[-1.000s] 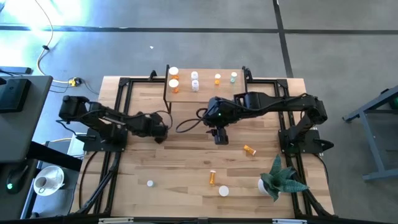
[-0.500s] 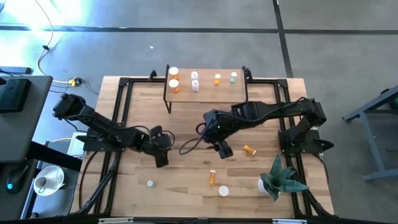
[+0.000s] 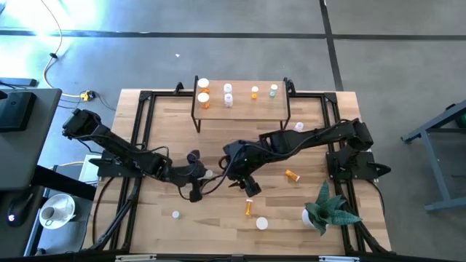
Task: Pick and place medicine bottles onto shelf by color
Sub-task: Put the top left dark green pill bottle on the shelf aligned with the other transparent pill bottle
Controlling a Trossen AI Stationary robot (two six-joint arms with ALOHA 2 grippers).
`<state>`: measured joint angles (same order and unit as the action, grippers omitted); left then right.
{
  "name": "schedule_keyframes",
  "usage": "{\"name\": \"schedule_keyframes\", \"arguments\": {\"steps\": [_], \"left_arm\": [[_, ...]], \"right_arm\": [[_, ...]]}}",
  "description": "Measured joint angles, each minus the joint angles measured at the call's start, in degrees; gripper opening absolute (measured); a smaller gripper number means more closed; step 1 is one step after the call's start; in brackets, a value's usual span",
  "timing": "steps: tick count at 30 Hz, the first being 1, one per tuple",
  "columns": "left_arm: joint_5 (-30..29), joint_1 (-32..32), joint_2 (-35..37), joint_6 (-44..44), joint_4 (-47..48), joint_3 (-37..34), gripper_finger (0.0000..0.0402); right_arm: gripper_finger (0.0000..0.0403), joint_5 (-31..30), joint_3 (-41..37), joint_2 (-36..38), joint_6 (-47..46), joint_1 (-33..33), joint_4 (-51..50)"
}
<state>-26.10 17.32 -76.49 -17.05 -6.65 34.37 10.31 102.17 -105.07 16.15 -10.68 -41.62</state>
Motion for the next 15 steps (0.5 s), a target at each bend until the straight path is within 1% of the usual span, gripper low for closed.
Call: {"name": "schedule_keyframes", "arguments": {"steps": [8, 11, 15], "left_arm": [[-0.19, -0.58, 0.00, 10.47, -7.37, 0.01, 0.0093], [-0.16, -1.84, 0.00, 11.27, -9.10, 0.02, 0.0093], [-0.12, -3.72, 0.00, 11.30, -10.06, 0.05, 0.0093]], "right_arm": [[0.0211, -1.25, 0.02, -0.02, -10.39, 1.37, 9.96], [0.0211, -1.25, 0.00, -0.05, -12.56, 2.39, 9.80], [0.0211, -1.31, 0.01, -0.05, -12.22, 3.47, 7.74]]}}
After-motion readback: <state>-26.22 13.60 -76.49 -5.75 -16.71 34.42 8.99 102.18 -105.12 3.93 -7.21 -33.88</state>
